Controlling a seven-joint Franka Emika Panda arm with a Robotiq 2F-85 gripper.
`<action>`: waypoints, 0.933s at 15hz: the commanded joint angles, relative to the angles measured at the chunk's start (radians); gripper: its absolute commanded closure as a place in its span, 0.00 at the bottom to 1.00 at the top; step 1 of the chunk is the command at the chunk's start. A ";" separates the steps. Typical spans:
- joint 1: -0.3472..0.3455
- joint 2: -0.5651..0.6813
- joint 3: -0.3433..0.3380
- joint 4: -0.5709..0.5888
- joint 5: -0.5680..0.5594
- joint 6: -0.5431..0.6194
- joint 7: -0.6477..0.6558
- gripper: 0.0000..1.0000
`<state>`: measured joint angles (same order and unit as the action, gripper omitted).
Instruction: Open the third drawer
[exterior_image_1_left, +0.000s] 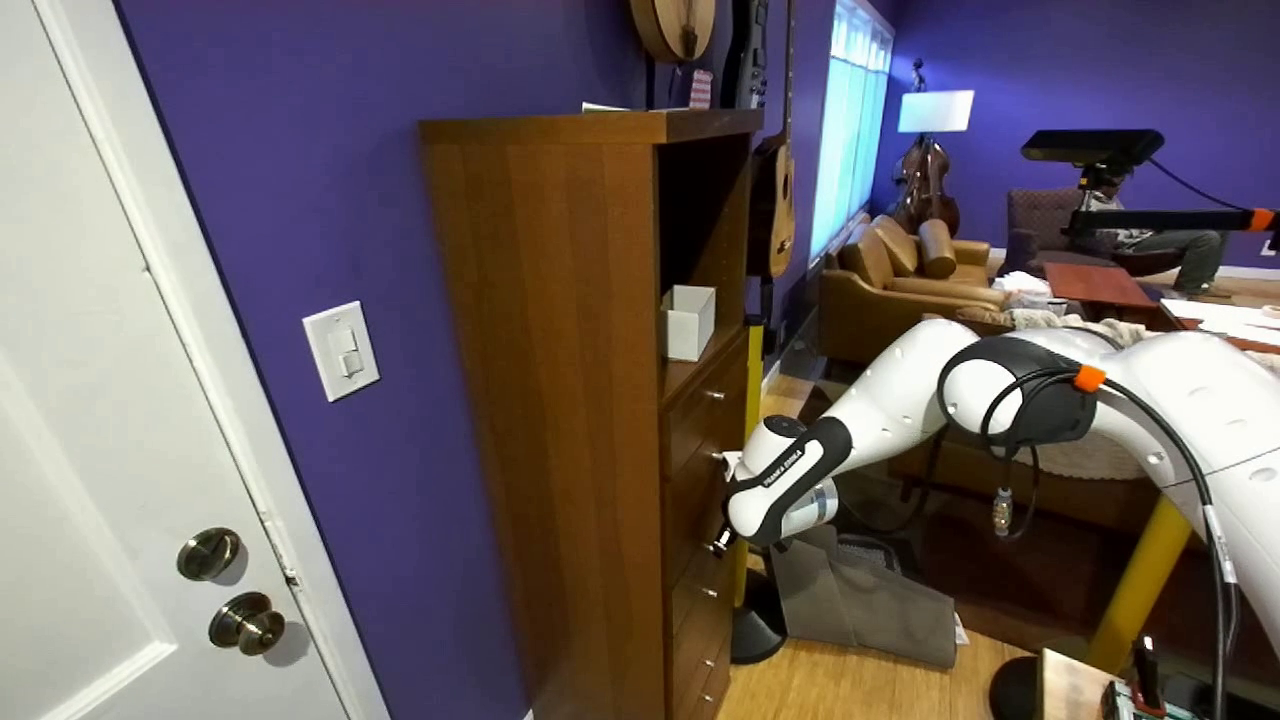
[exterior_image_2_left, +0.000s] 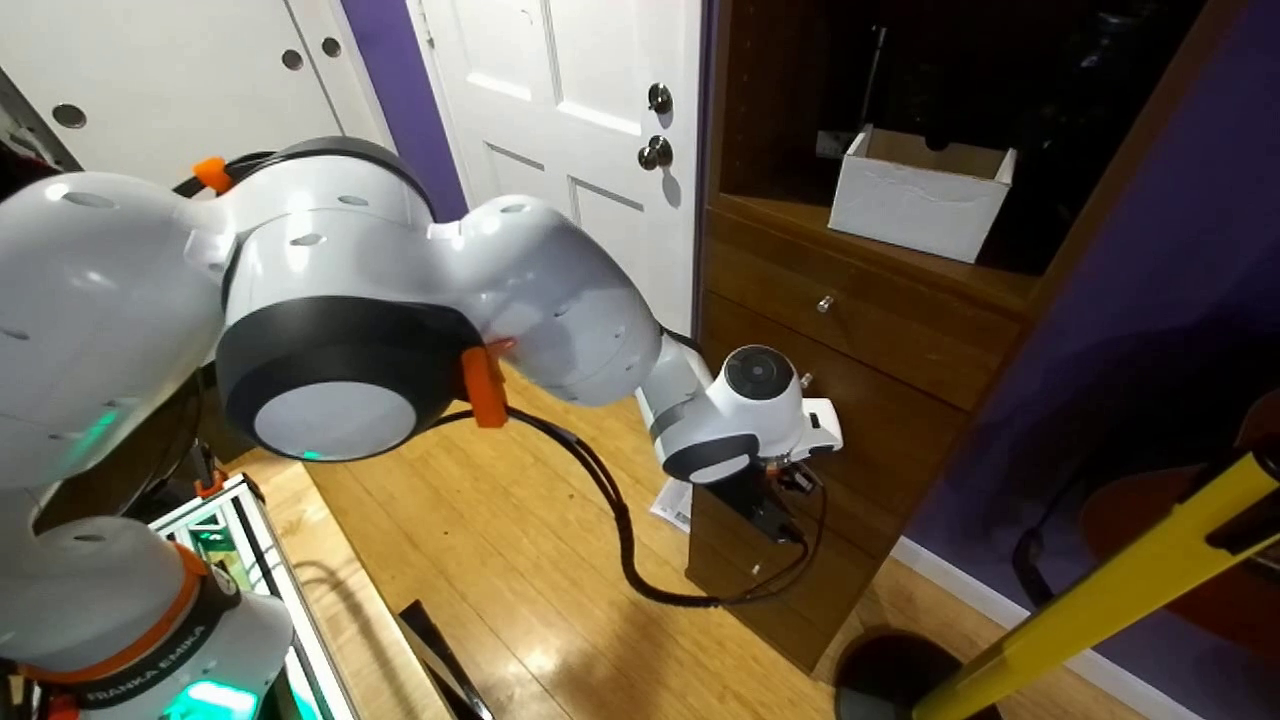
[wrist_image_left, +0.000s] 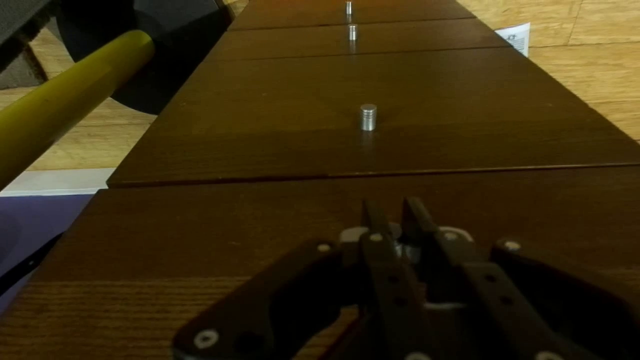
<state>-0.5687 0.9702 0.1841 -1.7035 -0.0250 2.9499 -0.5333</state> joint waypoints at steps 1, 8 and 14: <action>0.056 -0.030 -0.068 -0.041 -0.021 -0.071 0.067 0.96; 0.077 -0.072 -0.088 -0.115 -0.005 -0.126 0.080 0.96; 0.052 -0.104 -0.085 -0.196 0.001 -0.158 0.049 0.96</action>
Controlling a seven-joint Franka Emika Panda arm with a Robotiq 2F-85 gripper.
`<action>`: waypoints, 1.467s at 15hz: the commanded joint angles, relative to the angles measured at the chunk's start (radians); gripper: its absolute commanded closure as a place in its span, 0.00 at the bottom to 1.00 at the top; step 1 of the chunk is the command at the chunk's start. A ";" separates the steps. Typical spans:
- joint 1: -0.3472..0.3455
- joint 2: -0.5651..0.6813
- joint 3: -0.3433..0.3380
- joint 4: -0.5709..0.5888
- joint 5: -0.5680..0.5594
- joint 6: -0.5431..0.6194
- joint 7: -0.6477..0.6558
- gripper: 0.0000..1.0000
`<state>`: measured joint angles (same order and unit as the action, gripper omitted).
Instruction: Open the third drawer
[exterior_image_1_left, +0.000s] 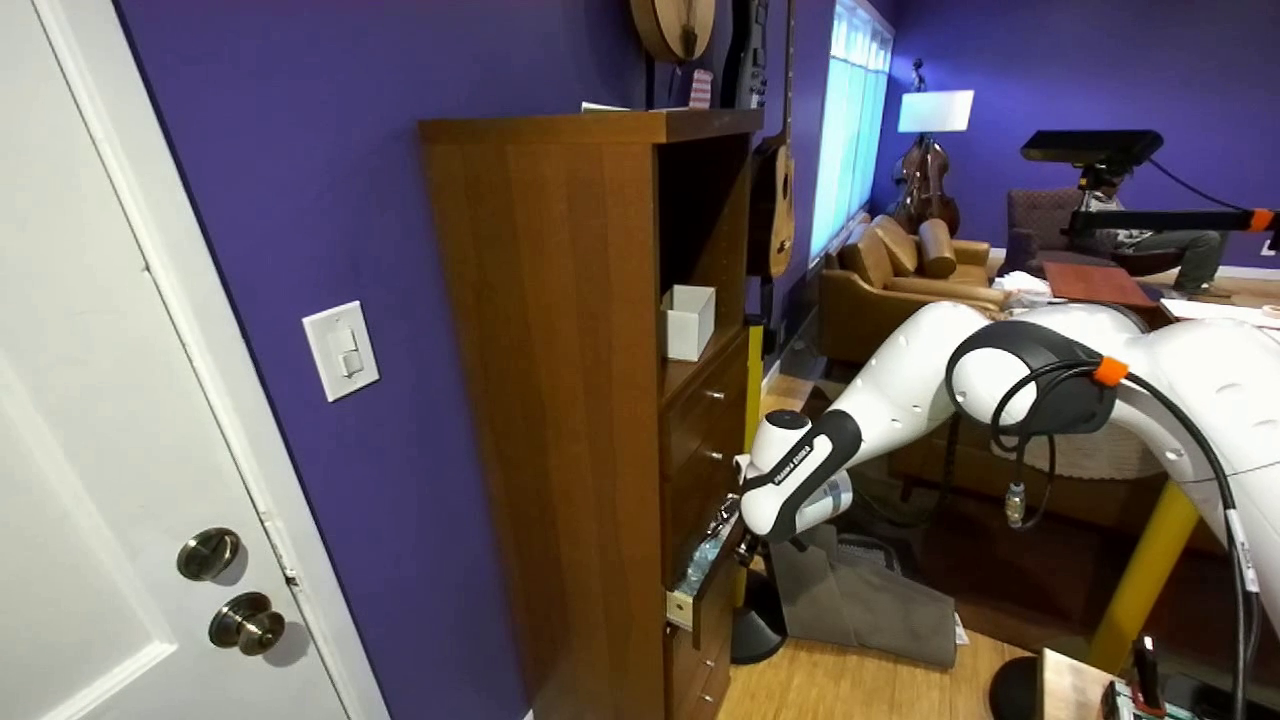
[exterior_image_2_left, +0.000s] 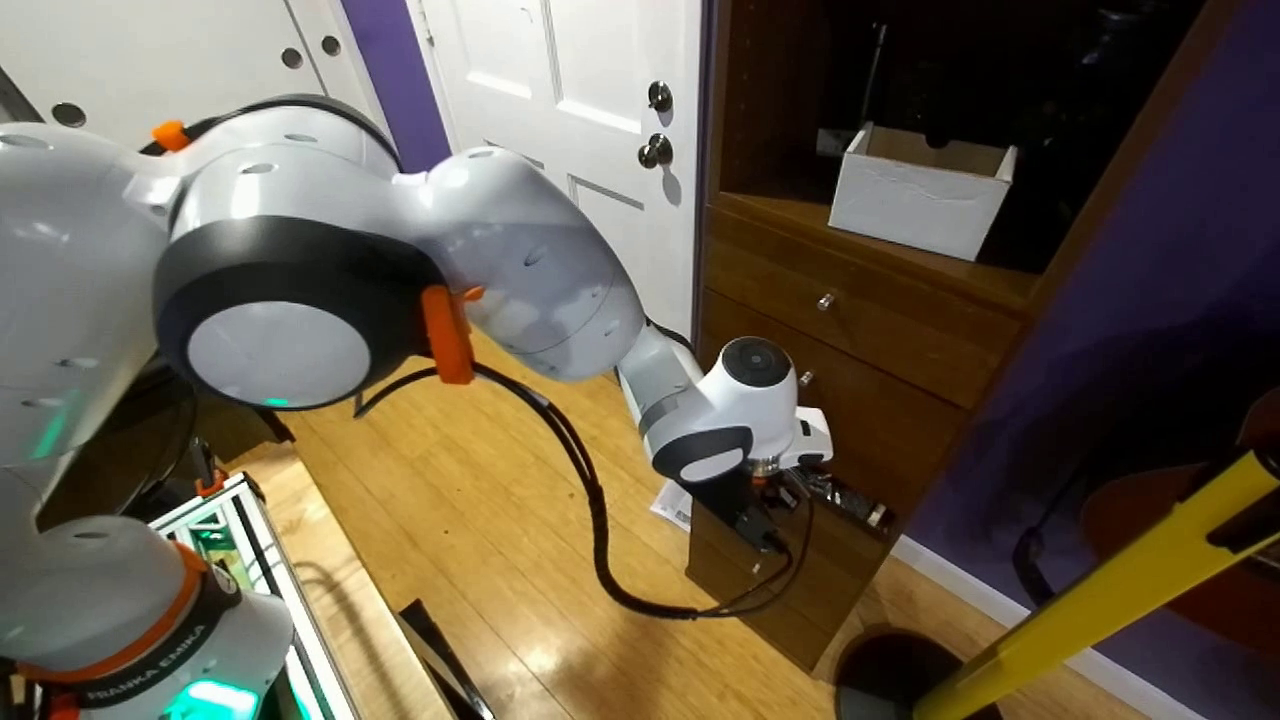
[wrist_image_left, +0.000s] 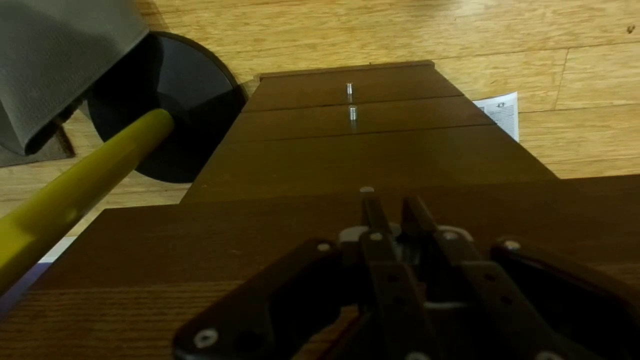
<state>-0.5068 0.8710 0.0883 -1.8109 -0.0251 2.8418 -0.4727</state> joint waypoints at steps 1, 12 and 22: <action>-0.012 -0.011 0.009 -0.104 0.001 -0.047 -0.015 0.96; -0.038 -0.069 -0.013 -0.262 -0.003 -0.032 -0.057 0.96; -0.059 -0.068 -0.016 -0.352 -0.014 -0.049 -0.182 0.39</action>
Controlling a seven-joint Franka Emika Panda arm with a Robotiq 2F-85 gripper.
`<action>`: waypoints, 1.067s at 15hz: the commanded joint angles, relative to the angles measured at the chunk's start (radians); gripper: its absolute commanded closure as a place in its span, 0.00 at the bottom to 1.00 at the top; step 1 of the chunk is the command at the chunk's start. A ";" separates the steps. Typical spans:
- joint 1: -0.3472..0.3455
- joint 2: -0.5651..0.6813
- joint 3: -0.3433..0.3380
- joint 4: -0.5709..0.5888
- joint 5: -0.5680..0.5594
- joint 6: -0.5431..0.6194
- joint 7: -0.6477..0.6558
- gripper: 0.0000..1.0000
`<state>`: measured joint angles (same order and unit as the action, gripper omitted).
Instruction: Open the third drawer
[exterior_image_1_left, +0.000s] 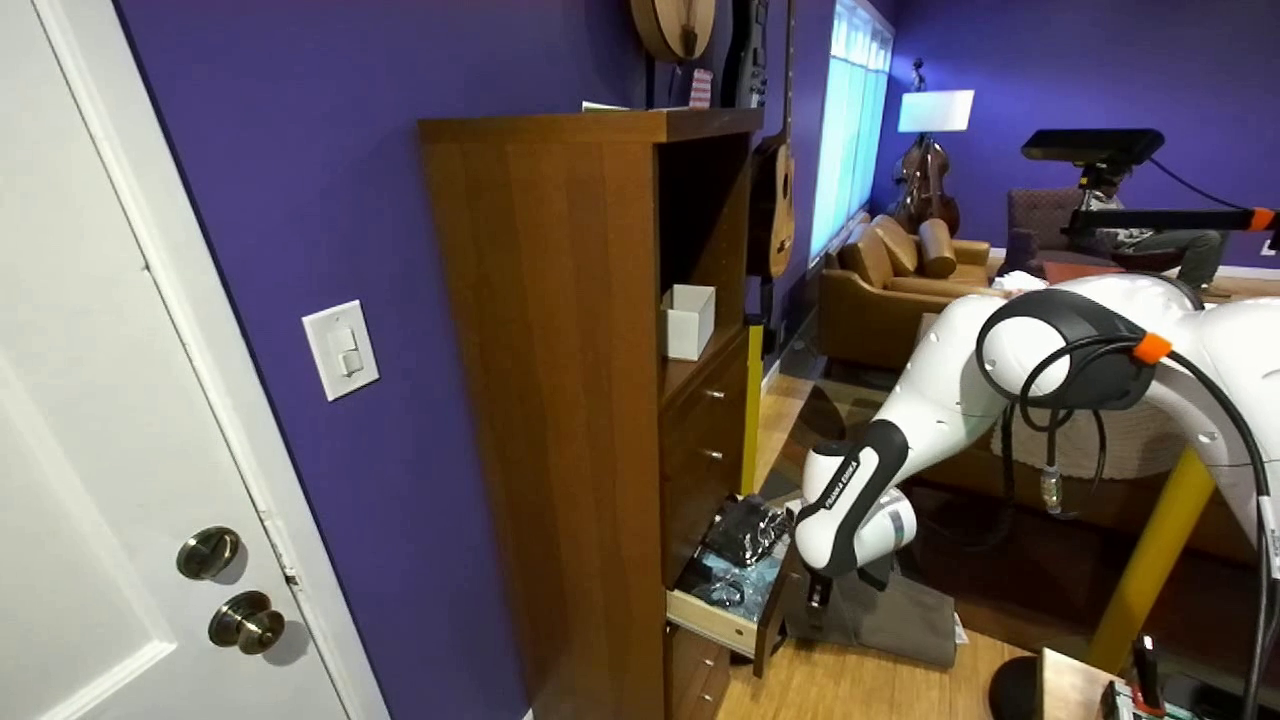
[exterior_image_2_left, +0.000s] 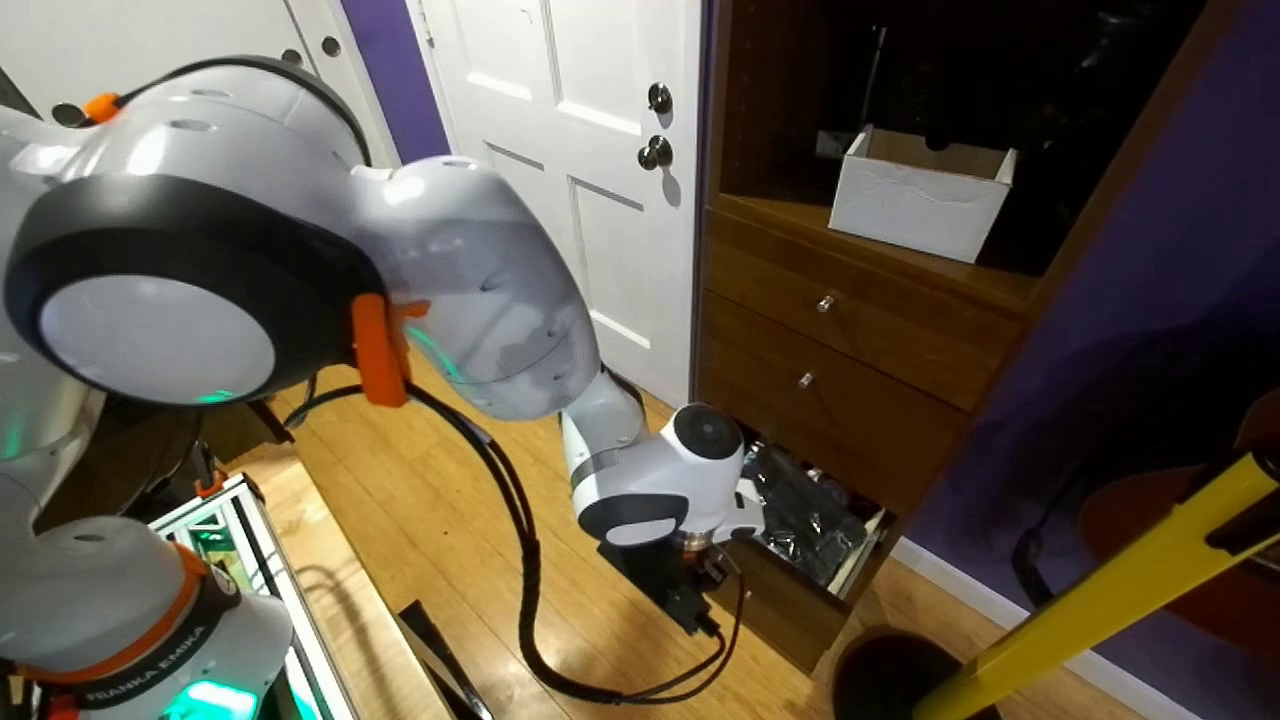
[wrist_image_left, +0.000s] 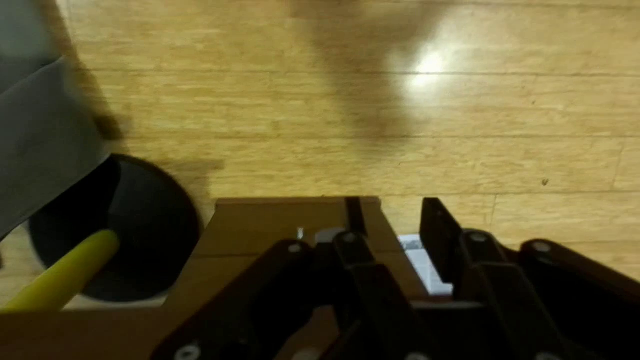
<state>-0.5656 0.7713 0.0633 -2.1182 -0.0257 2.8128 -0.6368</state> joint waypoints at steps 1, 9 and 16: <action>0.003 0.042 0.011 -0.059 -0.013 -0.023 -0.016 0.31; -0.036 -0.132 0.013 -0.262 0.006 0.011 -0.019 0.00; -0.065 -0.350 0.001 -0.358 0.020 0.191 0.008 0.00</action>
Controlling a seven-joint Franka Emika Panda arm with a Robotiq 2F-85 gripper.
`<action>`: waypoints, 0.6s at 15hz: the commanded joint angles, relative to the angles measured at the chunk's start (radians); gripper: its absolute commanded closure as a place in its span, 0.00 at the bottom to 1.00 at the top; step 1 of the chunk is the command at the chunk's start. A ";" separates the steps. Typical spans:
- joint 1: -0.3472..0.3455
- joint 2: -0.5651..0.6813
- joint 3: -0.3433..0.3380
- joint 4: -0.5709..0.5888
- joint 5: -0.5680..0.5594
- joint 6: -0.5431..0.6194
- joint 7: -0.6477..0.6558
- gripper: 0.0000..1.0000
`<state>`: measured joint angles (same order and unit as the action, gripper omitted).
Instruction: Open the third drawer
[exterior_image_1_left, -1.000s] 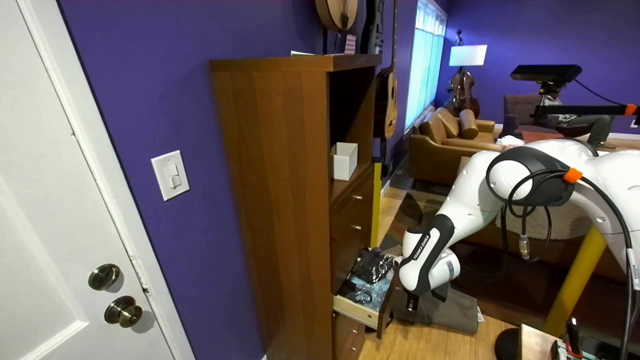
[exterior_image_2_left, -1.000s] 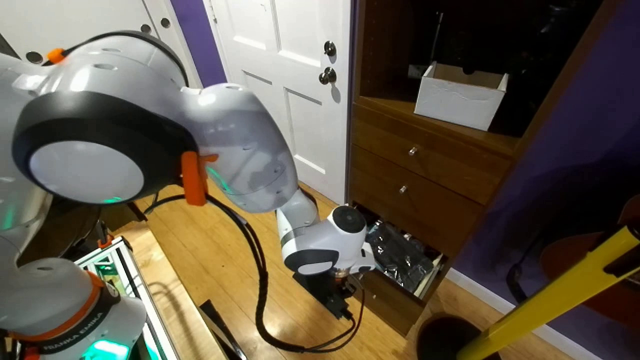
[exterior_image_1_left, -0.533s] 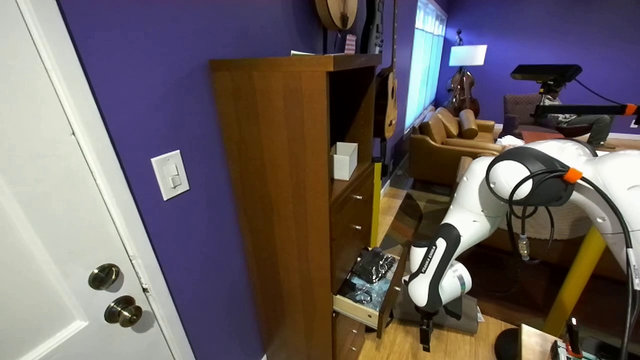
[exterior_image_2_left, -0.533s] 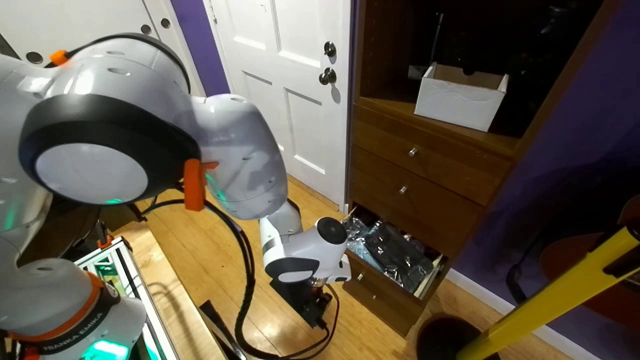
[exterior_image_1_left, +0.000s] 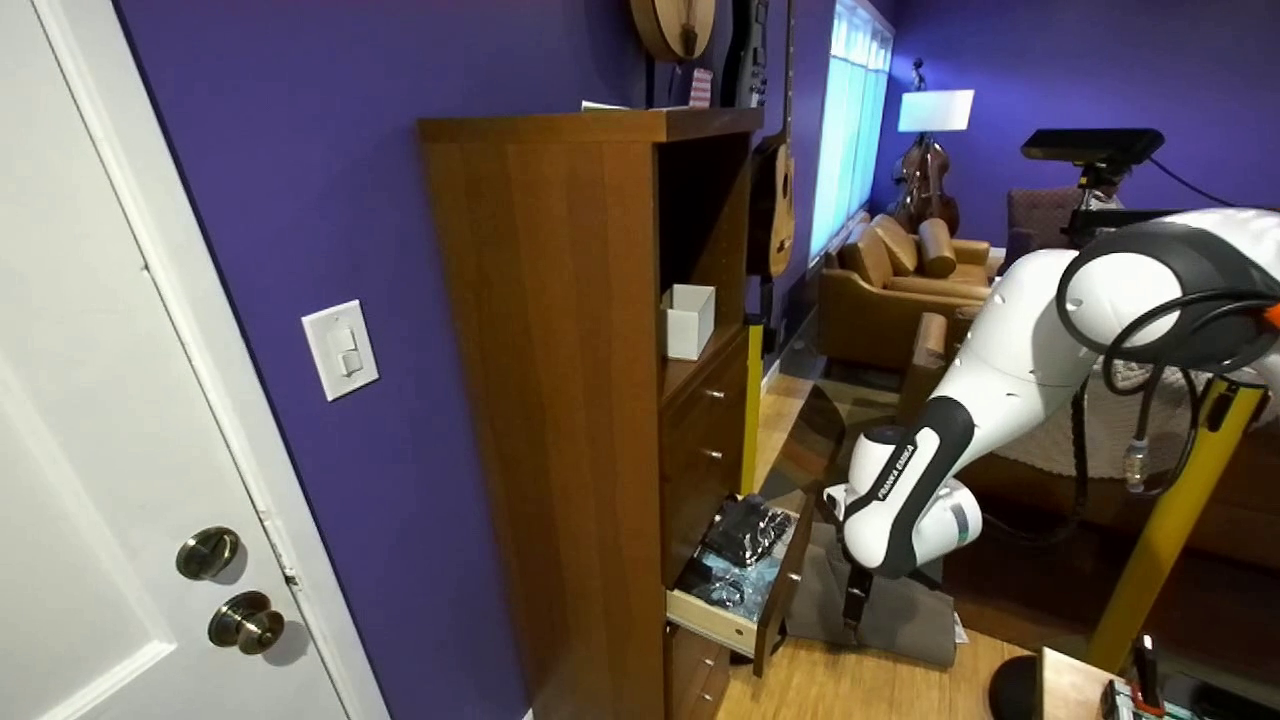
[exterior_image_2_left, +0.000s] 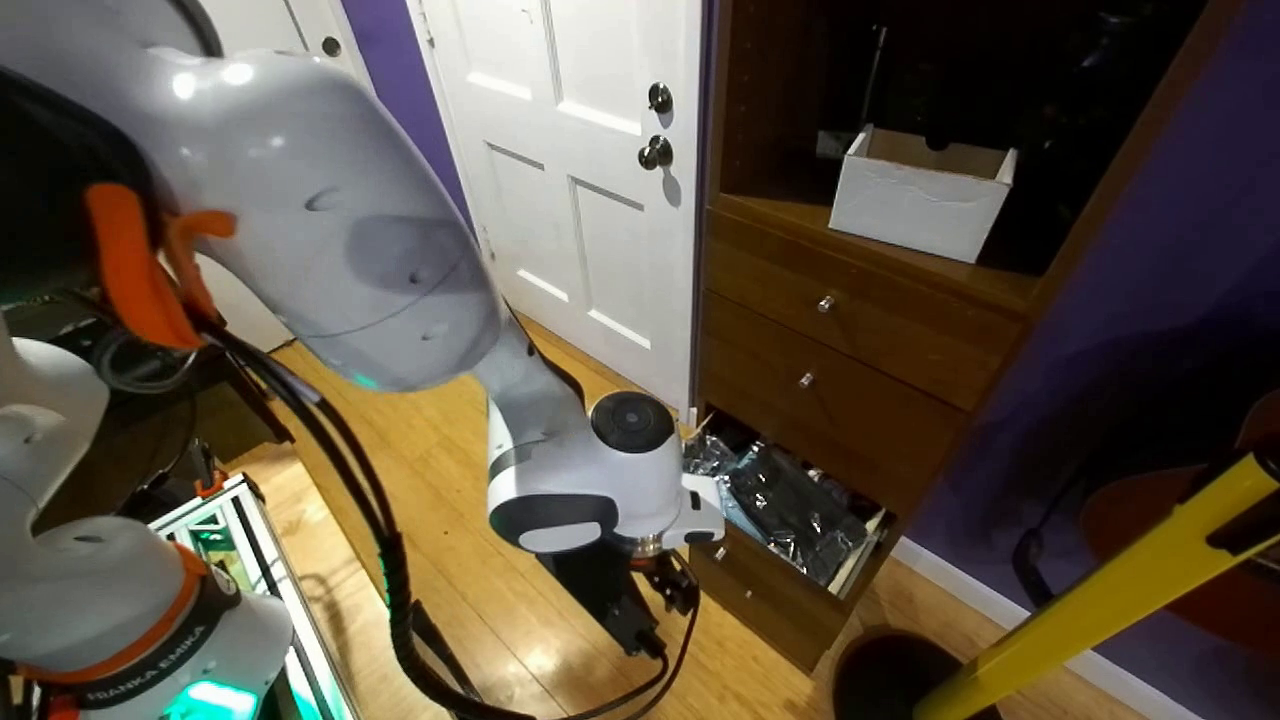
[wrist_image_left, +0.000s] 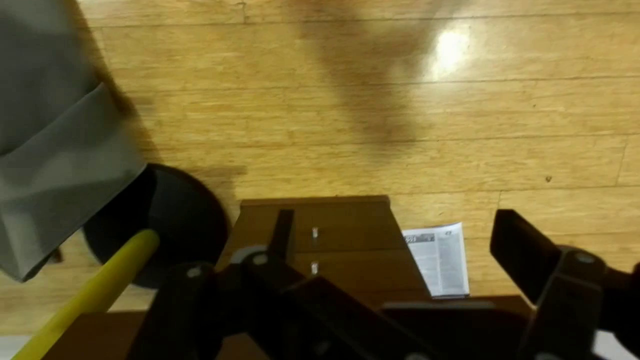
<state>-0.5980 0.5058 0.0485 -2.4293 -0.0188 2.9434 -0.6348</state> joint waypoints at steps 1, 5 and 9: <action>-0.046 -0.098 0.027 -0.036 0.021 0.079 0.007 0.00; -0.081 -0.132 0.070 -0.006 0.012 0.139 -0.009 0.25; -0.167 -0.103 0.196 0.043 0.029 0.151 -0.088 0.56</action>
<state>-0.6869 0.3781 0.1509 -2.4120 -0.0091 3.0792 -0.6561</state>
